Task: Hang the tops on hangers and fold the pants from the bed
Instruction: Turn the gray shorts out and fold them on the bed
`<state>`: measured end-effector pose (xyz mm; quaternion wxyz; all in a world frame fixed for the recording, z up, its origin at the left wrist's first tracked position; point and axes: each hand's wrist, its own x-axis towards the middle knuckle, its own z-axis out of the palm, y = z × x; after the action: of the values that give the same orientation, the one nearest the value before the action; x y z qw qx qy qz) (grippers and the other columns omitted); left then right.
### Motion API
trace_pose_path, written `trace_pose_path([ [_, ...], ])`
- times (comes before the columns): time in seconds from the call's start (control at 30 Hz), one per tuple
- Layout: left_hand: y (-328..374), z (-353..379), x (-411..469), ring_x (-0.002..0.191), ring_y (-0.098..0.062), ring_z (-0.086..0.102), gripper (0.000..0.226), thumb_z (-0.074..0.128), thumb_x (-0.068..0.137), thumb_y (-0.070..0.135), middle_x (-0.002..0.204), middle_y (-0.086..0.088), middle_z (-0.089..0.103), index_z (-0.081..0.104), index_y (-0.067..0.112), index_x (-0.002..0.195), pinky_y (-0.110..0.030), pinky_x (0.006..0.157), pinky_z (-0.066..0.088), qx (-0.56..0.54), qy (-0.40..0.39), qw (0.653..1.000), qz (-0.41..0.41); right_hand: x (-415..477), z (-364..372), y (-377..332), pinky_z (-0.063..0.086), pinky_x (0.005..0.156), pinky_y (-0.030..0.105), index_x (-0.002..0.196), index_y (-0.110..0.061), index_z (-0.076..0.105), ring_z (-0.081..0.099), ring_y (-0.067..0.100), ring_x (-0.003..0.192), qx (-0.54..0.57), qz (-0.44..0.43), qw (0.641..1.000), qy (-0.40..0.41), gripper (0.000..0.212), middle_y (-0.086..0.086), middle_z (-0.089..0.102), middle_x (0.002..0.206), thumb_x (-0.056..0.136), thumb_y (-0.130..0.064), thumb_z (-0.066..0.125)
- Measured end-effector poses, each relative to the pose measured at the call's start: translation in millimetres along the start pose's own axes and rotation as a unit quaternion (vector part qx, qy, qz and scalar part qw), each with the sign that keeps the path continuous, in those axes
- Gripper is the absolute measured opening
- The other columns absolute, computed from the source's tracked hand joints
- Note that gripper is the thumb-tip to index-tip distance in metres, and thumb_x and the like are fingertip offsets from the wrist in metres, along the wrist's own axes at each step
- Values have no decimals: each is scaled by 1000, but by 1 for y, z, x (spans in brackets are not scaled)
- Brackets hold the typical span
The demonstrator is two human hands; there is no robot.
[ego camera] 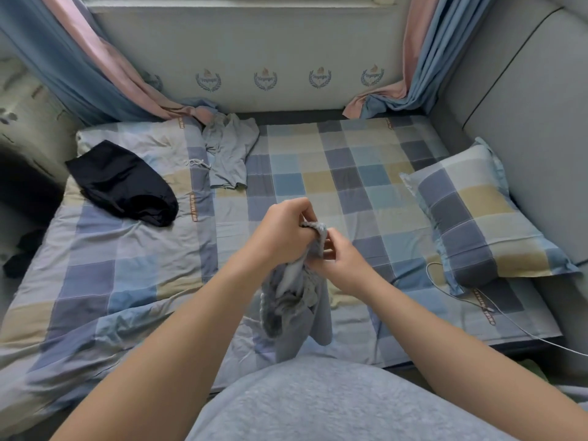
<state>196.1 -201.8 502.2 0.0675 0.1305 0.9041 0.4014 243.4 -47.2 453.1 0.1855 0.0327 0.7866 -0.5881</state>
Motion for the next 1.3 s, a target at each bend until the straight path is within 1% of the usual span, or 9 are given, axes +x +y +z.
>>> trace_pose_path([
  [0.17, -16, 6, 2, 69, -22, 55, 20, 60, 86, 5, 76, 3, 57, 57, 25, 85, -36, 58, 48, 84, 0, 996, 5, -4, -10, 11, 30, 51, 34, 75, -21, 42, 43, 17, 57, -168, -44, 973, 150, 23, -1, 49, 63, 92, -8, 52],
  [0.37, -63, 15, 3, 80, -27, 52, 21, 52, 85, -2, 97, -4, 53, 56, 16, 94, -33, 58, 36, 195, 5, 979, -58, 1, -56, 31, 43, 64, 40, 88, -18, 44, 51, 35, 75, -471, -22, 863, 182, 14, 3, 45, 90, 94, -6, 49],
  [0.67, -130, 18, -7, 90, -31, 59, 13, 53, 85, 8, 104, -5, 57, 58, 20, 89, -34, 70, 42, 227, -26, 946, -228, -7, -101, 83, 40, 72, 38, 97, -19, 46, 61, 38, 95, -531, 176, 808, 186, 16, 8, 49, 105, 91, -5, 51],
  [0.8, -164, 4, -18, 78, -27, 62, 16, 54, 80, 6, 85, -6, 67, 65, 17, 82, -30, 64, 44, 166, -28, 929, -328, -13, -121, 98, 43, 72, 36, 94, -20, 57, 54, 34, 91, -418, 240, 836, 264, 16, 9, 52, 104, 90, -6, 52],
  [0.9, -177, 13, -17, 66, -30, 63, 16, 47, 89, 3, 85, -19, 67, 64, 4, 88, -30, 54, 51, -9, 13, 905, -425, -8, -112, 93, 54, 60, 41, 93, -15, 65, 57, 33, 85, 15, 310, 892, 329, 23, 13, 58, 97, 94, -3, 45],
  [0.97, -179, 19, -22, 62, -30, 58, 18, 44, 100, 11, 84, -20, 58, 53, 3, 87, -31, 50, 52, -117, 34, 855, -505, -5, -103, 87, 54, 60, 45, 87, -14, 66, 58, 31, 74, 236, 341, 858, 303, 25, 13, 60, 88, 96, -3, 45],
  [1.07, -185, 23, -22, 58, -24, 53, 19, 44, 100, 6, 74, -12, 50, 47, 9, 81, -26, 44, 51, -217, 29, 822, -526, -1, -100, 91, 57, 48, 39, 86, -11, 62, 60, 29, 69, 308, 362, 832, 286, 23, 15, 62, 84, 99, -1, 46],
  [1.2, -196, 12, -25, 53, -16, 36, 16, 37, 95, 2, 65, -4, 34, 45, 13, 85, -20, 48, 44, -299, -41, 790, -535, 0, -111, 108, 54, 63, 34, 103, -14, 58, 59, 31, 82, -41, 297, 919, 257, 23, 16, 61, 98, 95, 3, 44],
  [1.3, -197, 3, -29, 46, -12, 33, 16, 36, 90, 2, 59, -3, 31, 42, 15, 83, -19, 47, 41, -320, -117, 767, -543, -3, -129, 115, 46, 85, 36, 112, -12, 62, 54, 36, 106, -372, 205, 882, 206, 36, 16, 57, 116, 83, 7, 52],
])
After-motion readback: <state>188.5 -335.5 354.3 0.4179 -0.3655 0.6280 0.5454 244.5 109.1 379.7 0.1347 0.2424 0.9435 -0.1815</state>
